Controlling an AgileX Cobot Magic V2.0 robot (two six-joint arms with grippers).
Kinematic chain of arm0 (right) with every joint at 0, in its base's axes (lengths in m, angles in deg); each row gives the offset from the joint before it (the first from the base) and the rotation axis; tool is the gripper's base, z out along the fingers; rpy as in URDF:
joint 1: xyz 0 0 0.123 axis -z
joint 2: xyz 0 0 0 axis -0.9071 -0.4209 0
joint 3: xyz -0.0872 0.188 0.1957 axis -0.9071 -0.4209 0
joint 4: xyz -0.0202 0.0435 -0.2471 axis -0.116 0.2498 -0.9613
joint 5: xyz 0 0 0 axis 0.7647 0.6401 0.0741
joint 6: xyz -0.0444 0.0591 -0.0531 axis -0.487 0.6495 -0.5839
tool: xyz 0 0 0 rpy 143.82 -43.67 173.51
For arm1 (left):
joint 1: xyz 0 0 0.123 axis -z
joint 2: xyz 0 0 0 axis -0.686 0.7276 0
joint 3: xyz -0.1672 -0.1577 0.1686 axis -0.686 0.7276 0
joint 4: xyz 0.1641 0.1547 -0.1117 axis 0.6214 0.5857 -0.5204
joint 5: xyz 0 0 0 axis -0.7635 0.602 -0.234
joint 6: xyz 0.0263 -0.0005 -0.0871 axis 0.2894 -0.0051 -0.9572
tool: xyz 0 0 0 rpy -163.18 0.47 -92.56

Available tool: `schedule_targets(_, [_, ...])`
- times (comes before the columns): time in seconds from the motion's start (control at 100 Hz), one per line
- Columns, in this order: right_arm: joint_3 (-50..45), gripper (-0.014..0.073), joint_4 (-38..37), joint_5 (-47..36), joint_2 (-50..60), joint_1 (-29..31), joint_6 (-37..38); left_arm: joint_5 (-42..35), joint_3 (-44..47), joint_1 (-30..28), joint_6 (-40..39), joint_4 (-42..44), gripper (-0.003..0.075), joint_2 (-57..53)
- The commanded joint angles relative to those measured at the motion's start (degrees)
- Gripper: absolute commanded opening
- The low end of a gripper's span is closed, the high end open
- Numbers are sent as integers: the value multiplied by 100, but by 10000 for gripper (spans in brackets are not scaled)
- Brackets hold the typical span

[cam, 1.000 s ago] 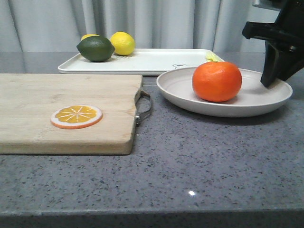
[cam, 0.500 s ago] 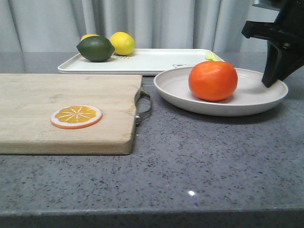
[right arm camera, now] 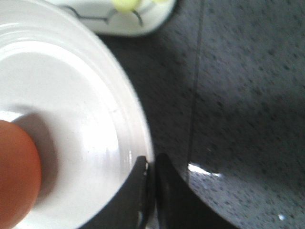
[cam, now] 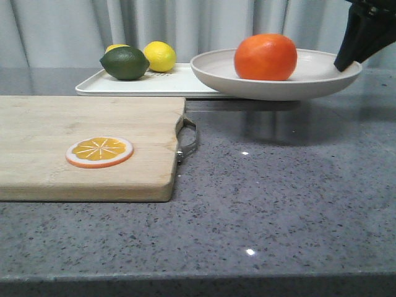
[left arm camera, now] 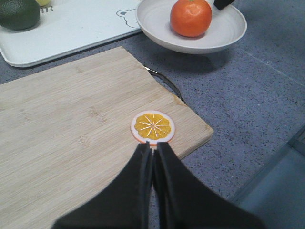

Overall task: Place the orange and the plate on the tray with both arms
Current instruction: 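Lift the plate with the orange and carry it over the tray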

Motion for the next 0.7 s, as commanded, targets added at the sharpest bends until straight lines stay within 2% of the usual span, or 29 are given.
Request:
schedule_targets(0.0, [334,-68,355,-275,207,20,-79,-487,-165,-3,-47,-22,-19,15])
schedule_targets(0.39, [1823,-59,404,-71,-859,-176,83,-575,-165,-3,-47,-22,-19,15])
schedule_targets(0.69, [3723,-59,404,453,-2075,-182,485,-679,-165,-3,-47,-22,-19,15])
